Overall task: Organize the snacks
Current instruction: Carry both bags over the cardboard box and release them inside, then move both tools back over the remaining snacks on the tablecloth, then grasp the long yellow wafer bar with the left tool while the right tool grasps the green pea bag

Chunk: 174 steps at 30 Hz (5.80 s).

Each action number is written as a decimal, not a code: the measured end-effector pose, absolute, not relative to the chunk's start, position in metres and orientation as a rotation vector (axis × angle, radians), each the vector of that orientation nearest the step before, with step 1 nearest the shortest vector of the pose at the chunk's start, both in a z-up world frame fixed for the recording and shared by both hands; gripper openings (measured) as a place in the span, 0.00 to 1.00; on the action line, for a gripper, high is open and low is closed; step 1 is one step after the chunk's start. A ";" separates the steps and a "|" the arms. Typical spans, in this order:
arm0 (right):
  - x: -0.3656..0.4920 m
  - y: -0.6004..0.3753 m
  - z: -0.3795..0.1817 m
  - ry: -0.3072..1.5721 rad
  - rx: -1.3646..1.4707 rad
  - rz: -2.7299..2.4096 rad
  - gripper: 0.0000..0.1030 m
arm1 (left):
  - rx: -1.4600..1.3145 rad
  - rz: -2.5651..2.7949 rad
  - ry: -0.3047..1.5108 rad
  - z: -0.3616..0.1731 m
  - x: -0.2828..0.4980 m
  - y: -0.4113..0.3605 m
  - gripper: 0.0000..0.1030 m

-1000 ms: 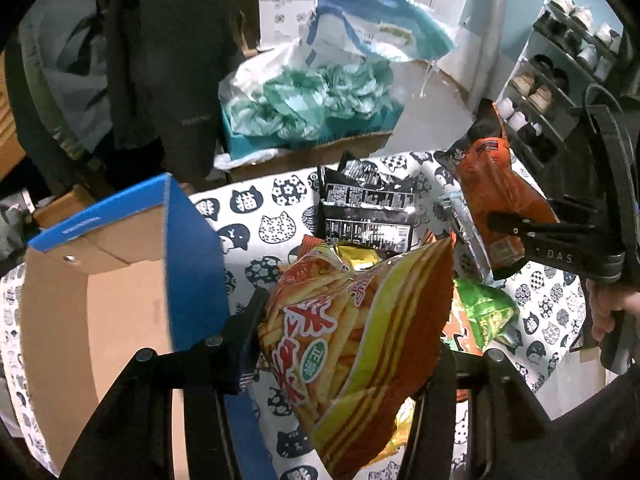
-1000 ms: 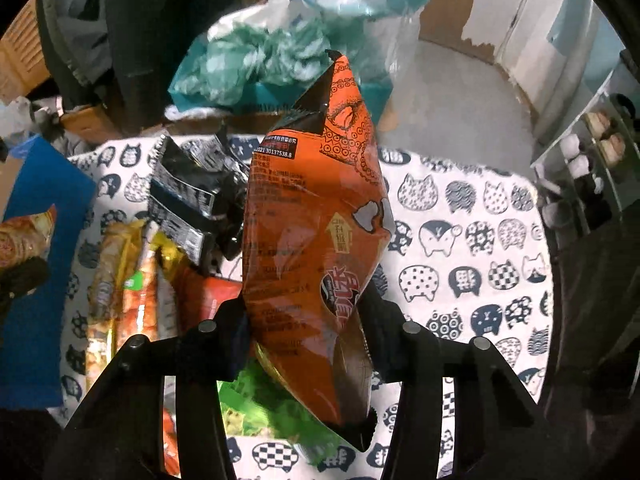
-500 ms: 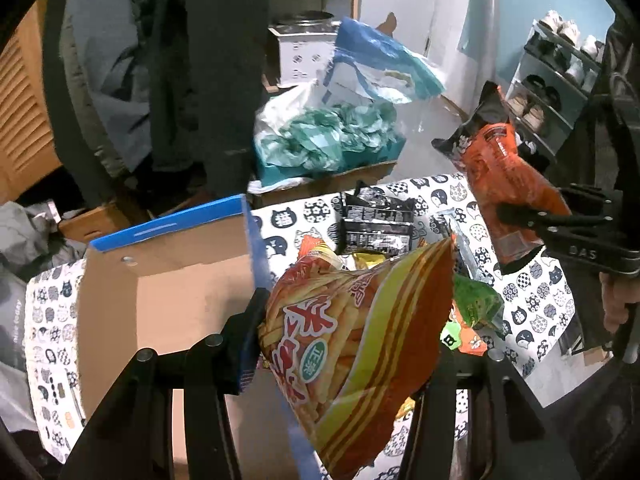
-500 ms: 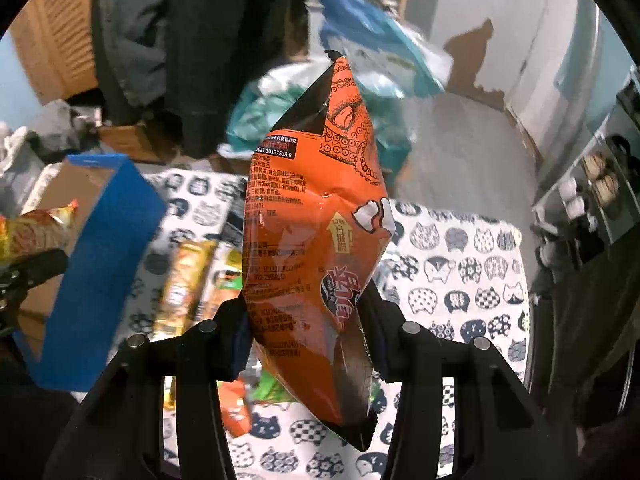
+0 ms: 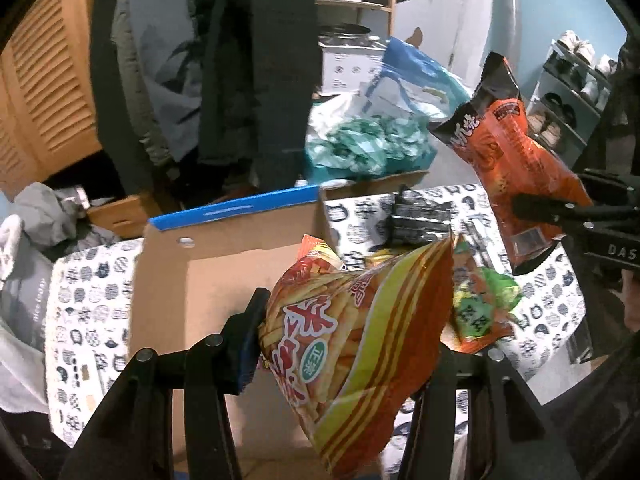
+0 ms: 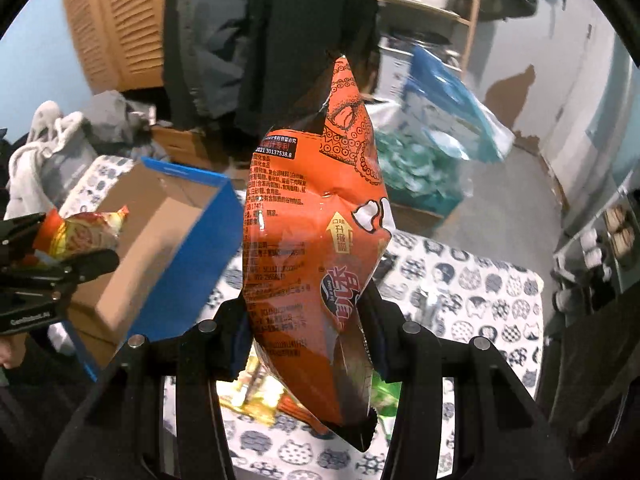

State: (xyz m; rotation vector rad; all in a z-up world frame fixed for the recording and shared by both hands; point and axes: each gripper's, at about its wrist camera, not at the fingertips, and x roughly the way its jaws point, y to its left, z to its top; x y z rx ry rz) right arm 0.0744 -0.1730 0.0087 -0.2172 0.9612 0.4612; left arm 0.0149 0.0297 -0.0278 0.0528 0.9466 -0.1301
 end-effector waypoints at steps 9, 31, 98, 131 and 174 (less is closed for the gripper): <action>0.072 -0.111 0.009 0.971 -0.253 0.552 0.45 | 0.016 -0.055 0.954 -0.037 0.010 0.077 0.50; 0.062 0.007 -0.030 1.085 -0.333 0.742 0.46 | -0.070 0.058 1.021 -0.066 0.009 0.145 0.57; 0.071 -0.282 -0.076 1.102 -0.148 0.392 0.72 | 0.028 -0.257 1.180 -0.100 0.043 -0.091 0.77; 0.074 -0.284 -0.172 1.235 -0.342 0.553 0.72 | 0.023 -0.176 1.313 -0.180 0.067 -0.077 0.77; 0.087 -0.296 -0.121 1.185 -0.121 0.424 0.34 | 0.030 -0.143 1.344 -0.189 0.073 -0.082 0.30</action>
